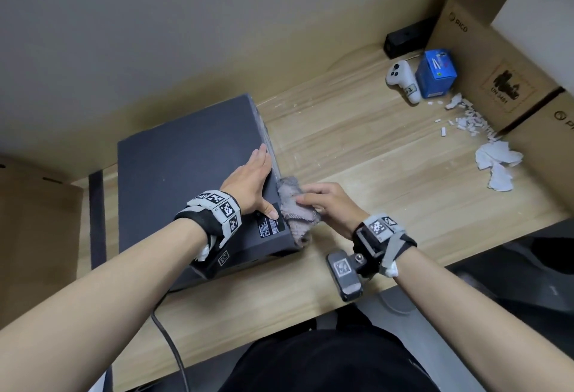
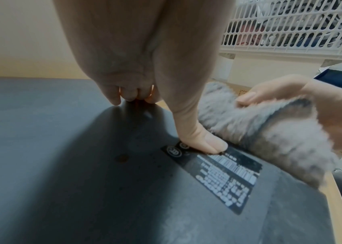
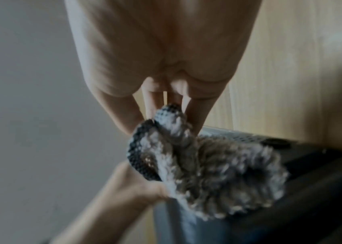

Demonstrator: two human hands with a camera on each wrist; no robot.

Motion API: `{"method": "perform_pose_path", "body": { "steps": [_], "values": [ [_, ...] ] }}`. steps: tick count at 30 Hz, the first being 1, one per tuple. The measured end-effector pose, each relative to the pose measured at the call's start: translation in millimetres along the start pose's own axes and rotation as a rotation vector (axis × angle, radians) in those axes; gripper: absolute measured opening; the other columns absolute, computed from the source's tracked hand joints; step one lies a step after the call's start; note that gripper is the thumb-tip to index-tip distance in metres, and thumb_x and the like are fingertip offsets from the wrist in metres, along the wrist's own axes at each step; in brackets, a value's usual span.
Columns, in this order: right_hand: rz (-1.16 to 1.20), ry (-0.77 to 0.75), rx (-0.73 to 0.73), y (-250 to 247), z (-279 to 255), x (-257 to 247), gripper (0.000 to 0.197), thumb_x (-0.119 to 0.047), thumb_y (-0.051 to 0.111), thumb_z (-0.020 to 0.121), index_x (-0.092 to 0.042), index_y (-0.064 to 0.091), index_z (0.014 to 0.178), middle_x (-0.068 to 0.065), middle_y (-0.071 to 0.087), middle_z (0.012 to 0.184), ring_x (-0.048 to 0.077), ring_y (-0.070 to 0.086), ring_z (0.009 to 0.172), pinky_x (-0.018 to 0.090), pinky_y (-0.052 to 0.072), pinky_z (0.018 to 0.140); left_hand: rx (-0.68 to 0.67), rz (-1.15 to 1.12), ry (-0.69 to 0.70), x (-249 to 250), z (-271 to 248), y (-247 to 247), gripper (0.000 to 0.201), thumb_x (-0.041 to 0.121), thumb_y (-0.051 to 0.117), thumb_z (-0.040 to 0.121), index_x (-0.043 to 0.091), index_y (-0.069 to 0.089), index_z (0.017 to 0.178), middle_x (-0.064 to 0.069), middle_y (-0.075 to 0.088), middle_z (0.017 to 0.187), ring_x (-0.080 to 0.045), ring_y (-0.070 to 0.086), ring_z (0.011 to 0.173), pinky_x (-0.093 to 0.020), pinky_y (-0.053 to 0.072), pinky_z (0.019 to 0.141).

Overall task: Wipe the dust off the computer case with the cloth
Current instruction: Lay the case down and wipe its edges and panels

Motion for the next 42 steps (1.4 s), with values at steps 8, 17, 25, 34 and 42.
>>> {"method": "perform_pose_path", "body": {
  "steps": [8,17,25,34,42],
  "values": [
    [-0.606,-0.184,-0.159,-8.0,0.8,21.3,0.064,-0.003,0.073,0.082,-0.004,0.050,0.142,-0.002,0.047,0.145,0.007,0.047,0.132,0.021,0.034,0.112,0.009,0.014,0.006,2.0,-0.9,-2.0,0.143,0.049,0.090,0.049,0.004,0.001,0.153,-0.009,-0.014,0.161,-0.023,-0.004,0.150,-0.040,0.017,0.120],
    [-0.848,-0.295,-0.060,-9.8,16.9,43.4,0.052,0.006,0.065,0.086,-0.003,0.055,0.137,0.001,0.056,0.134,0.013,0.048,0.128,0.023,0.028,0.116,0.011,0.013,-0.002,2.0,-1.3,-1.3,0.143,0.049,0.089,0.051,0.006,-0.002,0.153,-0.007,-0.014,0.161,-0.021,-0.006,0.149,-0.039,0.011,0.121],
    [-0.802,0.029,0.057,-8.3,54.6,43.2,0.056,-0.005,0.060,0.095,-0.005,0.040,0.147,0.008,0.040,0.154,0.023,0.034,0.144,0.031,0.024,0.117,0.003,0.006,-0.015,1.3,-1.6,0.6,0.144,0.048,0.088,0.052,0.009,-0.005,0.154,-0.005,-0.016,0.161,-0.019,-0.009,0.149,-0.037,0.006,0.119],
    [-0.432,-0.158,0.090,-7.1,49.8,15.1,0.024,0.006,0.073,0.078,-0.007,0.076,0.099,-0.001,0.076,0.093,0.008,0.069,0.086,0.028,0.057,0.084,0.005,-0.006,-0.012,0.3,-0.9,0.4,0.142,0.048,0.089,0.051,0.007,-0.001,0.154,-0.006,-0.014,0.161,-0.020,-0.007,0.149,-0.038,0.009,0.119],
    [-0.341,-0.198,-0.205,13.3,18.4,35.2,0.063,-0.043,0.049,0.096,-0.015,0.037,0.152,-0.005,0.030,0.160,0.006,0.022,0.148,0.036,0.016,0.123,0.018,-0.039,-0.003,-0.9,-1.0,0.8,0.143,0.048,0.090,0.049,0.007,0.001,0.153,-0.005,-0.014,0.161,-0.020,-0.008,0.149,-0.040,0.013,0.121]
  ]
}}
Point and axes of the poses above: each hand's wrist, its own z-axis towards the middle knuckle, its own y-axis out of the palm, x = y × z, the point moved 4 cm from there along z, towards the middle knuckle
